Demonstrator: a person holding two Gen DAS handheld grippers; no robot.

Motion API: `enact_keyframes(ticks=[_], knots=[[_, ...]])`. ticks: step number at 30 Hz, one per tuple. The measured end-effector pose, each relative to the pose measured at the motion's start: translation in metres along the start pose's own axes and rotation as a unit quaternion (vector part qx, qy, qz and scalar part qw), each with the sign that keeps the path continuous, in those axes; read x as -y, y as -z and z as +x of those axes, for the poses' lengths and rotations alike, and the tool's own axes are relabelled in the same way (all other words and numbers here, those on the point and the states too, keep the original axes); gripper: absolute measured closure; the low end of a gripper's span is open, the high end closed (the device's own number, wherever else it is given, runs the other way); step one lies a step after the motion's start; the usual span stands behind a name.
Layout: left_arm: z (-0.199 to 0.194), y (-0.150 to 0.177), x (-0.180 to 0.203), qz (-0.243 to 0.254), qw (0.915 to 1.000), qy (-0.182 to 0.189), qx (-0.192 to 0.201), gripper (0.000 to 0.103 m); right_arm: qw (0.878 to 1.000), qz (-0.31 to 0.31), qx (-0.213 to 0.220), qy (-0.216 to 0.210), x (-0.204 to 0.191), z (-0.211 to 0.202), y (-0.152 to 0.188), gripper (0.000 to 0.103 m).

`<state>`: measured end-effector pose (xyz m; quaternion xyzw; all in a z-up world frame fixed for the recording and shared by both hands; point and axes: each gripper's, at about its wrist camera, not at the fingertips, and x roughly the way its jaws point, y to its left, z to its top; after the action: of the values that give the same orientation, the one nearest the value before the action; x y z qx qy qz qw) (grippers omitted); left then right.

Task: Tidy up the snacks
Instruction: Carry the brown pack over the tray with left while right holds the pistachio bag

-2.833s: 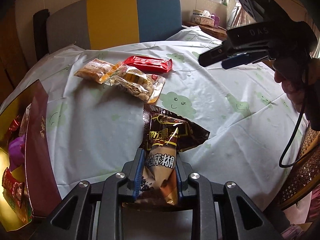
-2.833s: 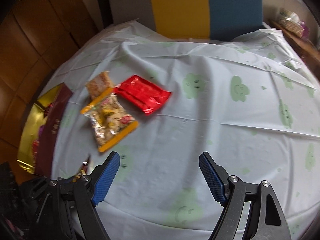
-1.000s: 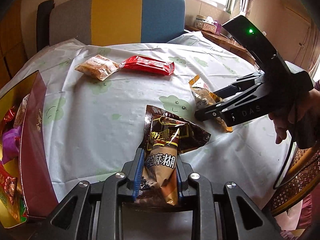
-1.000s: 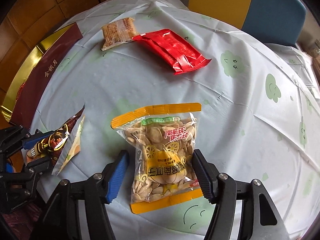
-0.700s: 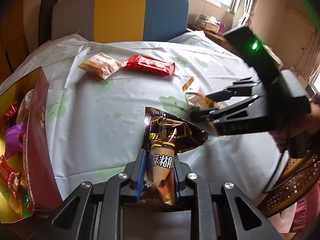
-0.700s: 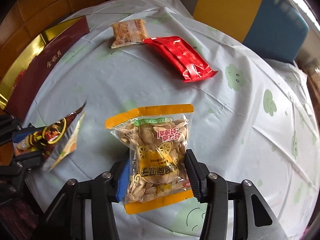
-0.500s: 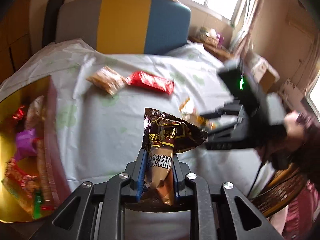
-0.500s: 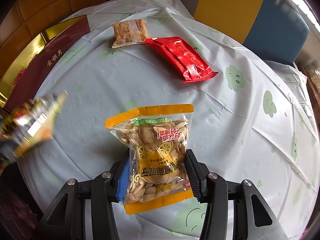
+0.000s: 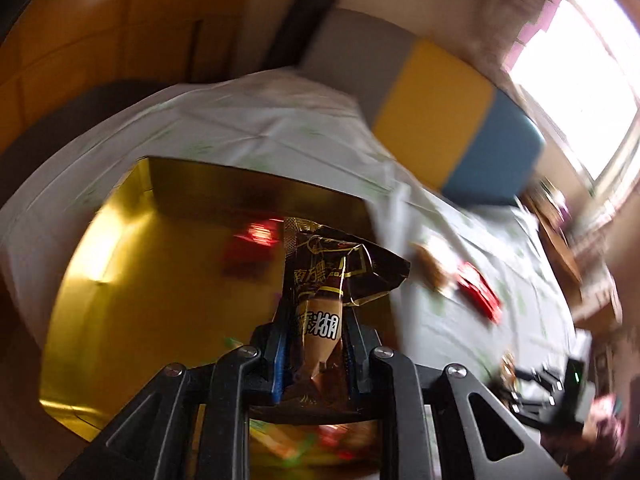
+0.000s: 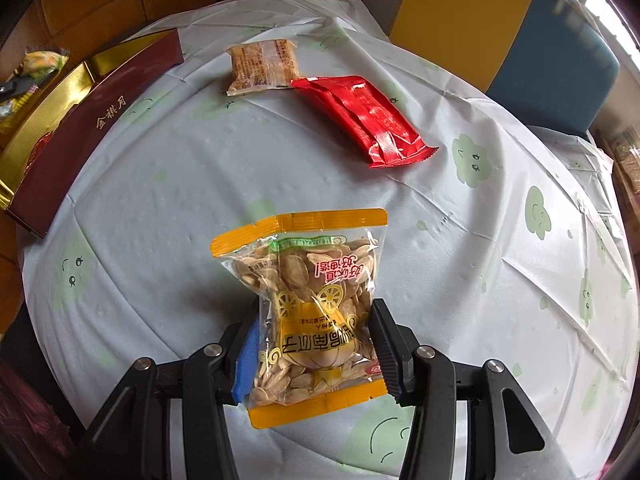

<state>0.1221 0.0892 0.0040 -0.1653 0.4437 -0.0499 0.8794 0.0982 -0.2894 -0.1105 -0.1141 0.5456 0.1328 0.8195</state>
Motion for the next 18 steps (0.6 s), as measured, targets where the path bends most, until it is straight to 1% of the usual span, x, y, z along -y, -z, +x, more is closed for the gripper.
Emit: enact_keyframes(ticks=[2, 6, 8, 11, 16, 18], knots=[[0.008, -0.006, -0.015, -0.015, 0.9998, -0.015, -0.005, 0.082, 1.0, 0.0, 0.0, 0.0, 0.0, 0.0, 0.0, 0.052], [0.032, -0.013, -0.042, -0.046, 0.998, -0.028, -0.032, 0.083, 1.0, -0.001, 0.001, 0.0, 0.0, 0.0, 0.0, 0.052], [0.043, -0.013, -0.049, -0.055, 0.9969, -0.04, -0.039, 0.083, 1.0, -0.002, 0.001, -0.001, 0.0, 0.0, 0.0, 0.052], [0.054, -0.015, -0.052, -0.048, 0.9964, -0.057, -0.039, 0.085, 1.0, -0.002, 0.001, -0.001, 0.0, 0.0, 0.0, 0.052], [0.054, -0.017, -0.05, -0.027, 0.9962, -0.075, -0.035, 0.085, 1.0, -0.001, 0.001, -0.001, 0.0, 0.0, 0.0, 0.052], [0.052, -0.017, -0.046, -0.016, 0.9956, -0.088, -0.03, 0.085, 1.0, -0.002, 0.001, -0.001, 0.0, 0.0, 0.0, 0.052]])
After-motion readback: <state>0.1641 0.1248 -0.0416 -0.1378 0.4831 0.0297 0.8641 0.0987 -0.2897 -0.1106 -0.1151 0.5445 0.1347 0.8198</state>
